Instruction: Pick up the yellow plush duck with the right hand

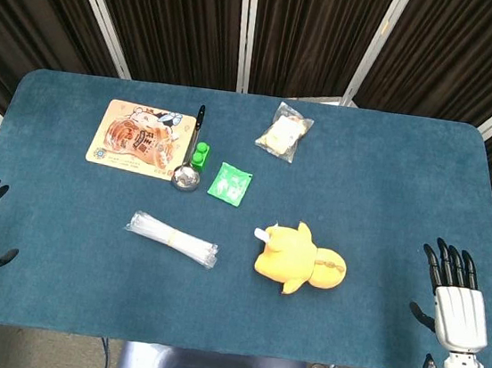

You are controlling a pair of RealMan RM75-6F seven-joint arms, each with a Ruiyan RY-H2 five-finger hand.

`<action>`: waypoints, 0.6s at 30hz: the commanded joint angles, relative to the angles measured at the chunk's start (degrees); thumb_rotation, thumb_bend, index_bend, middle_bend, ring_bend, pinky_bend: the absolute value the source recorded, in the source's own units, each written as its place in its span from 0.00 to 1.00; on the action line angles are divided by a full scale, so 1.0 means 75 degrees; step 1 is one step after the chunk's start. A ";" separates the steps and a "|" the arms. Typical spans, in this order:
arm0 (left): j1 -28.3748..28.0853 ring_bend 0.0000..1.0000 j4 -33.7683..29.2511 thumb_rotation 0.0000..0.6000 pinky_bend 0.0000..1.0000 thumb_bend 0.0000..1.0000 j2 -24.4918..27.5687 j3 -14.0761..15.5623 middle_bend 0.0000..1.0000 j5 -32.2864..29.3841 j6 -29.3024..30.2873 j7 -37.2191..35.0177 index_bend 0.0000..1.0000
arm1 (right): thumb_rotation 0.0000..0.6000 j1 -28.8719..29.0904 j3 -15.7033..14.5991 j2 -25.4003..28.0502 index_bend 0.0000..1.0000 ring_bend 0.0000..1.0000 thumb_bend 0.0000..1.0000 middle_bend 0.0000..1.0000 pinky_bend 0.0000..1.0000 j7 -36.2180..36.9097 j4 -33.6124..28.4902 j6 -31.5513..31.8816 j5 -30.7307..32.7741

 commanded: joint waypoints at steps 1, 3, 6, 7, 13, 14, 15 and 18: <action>0.0004 0.00 -0.0012 1.00 0.00 0.14 0.0006 0.0006 0.00 0.0008 0.0004 0.0006 0.00 | 1.00 -0.0006 -0.0007 0.0005 0.00 0.00 0.19 0.00 0.00 0.0007 -0.0003 0.0002 -0.0002; 0.0009 0.00 -0.0022 1.00 0.00 0.14 0.0009 0.0011 0.00 0.0025 0.0021 0.0021 0.00 | 1.00 -0.0009 -0.0014 0.0011 0.00 0.00 0.19 0.00 0.00 0.0023 -0.0005 0.0006 -0.0011; 0.0024 0.00 -0.0044 1.00 0.00 0.14 0.0010 0.0016 0.00 0.0050 0.0061 0.0027 0.00 | 1.00 -0.0013 -0.0023 0.0021 0.00 0.00 0.19 0.00 0.00 0.0037 -0.0004 0.0001 -0.0014; 0.0026 0.00 -0.0049 1.00 0.00 0.14 0.0012 0.0017 0.00 0.0053 0.0066 0.0025 0.00 | 1.00 -0.0012 -0.0024 0.0029 0.00 0.00 0.19 0.00 0.00 0.0047 -0.0014 -0.0004 -0.0013; 0.0012 0.00 -0.0048 1.00 0.00 0.14 0.0029 0.0005 0.00 0.0035 0.0038 -0.0003 0.00 | 1.00 0.0001 -0.0016 0.0028 0.00 0.00 0.19 0.00 0.00 0.0050 -0.0044 -0.0018 -0.0011; 0.0007 0.00 -0.0046 1.00 0.00 0.14 0.0035 0.0000 0.00 0.0018 0.0021 -0.0020 0.00 | 1.00 0.0008 -0.0014 0.0020 0.00 0.00 0.19 0.00 0.00 0.0039 -0.0043 -0.0034 -0.0002; 0.0005 0.00 -0.0044 1.00 0.00 0.14 0.0037 -0.0005 0.00 0.0007 0.0014 -0.0034 0.00 | 1.00 0.0010 -0.0014 0.0014 0.00 0.00 0.19 0.00 0.00 0.0032 -0.0039 -0.0043 0.0005; 0.0005 0.00 -0.0048 1.00 0.00 0.14 0.0051 -0.0019 0.00 -0.0009 0.0019 -0.0062 0.00 | 1.00 0.0014 -0.0027 -0.0001 0.00 0.00 0.19 0.00 0.00 0.0020 -0.0028 -0.0068 0.0011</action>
